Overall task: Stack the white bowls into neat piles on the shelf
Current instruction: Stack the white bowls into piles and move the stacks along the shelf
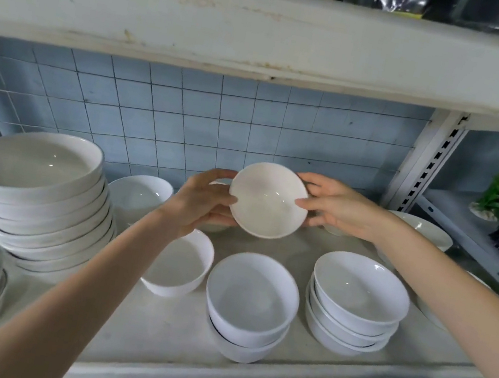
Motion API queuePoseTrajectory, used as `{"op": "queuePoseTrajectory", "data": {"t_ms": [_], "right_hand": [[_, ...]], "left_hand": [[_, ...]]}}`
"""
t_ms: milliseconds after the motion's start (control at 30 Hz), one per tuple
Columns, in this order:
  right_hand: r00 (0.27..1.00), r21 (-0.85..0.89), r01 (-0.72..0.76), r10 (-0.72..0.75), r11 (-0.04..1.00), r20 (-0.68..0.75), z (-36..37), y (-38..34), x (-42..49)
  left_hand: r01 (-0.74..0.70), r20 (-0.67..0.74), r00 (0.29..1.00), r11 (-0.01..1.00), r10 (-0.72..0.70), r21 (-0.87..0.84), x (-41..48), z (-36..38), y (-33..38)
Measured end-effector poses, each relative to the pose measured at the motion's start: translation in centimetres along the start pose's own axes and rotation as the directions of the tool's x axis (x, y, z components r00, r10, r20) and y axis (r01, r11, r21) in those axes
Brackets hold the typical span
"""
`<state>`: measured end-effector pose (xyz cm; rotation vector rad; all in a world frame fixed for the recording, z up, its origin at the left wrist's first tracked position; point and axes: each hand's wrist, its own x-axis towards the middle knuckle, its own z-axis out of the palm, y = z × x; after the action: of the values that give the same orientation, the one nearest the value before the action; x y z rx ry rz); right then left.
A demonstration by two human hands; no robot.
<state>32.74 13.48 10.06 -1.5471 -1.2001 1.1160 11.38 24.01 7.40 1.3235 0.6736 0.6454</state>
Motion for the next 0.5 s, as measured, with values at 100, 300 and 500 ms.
{"op": "queuePoseTrajectory", "data": {"t_ms": [100,300,500], "right_hand": [[0.987,-0.071,0.114,-0.105,0.991,0.120,0.9,-0.3,0.7],[0.966,-0.384,0.251,-0.206,0.889,0.153,2.9,-0.3,3.9],[0.971,-0.423,0.232,-0.233,0.876,0.050,5.3,0.1,7.2]], "left_hand": [[-0.030,-0.074,0.997,0.999,0.028,-0.020,0.0,-1.4,0.8],[-0.065,-0.166,0.985,0.996,0.055,-0.056,-0.3,-3.3,0.9],[-0.085,-0.287,0.956,0.995,0.066,-0.055,0.8,-5.3,-0.6]]}}
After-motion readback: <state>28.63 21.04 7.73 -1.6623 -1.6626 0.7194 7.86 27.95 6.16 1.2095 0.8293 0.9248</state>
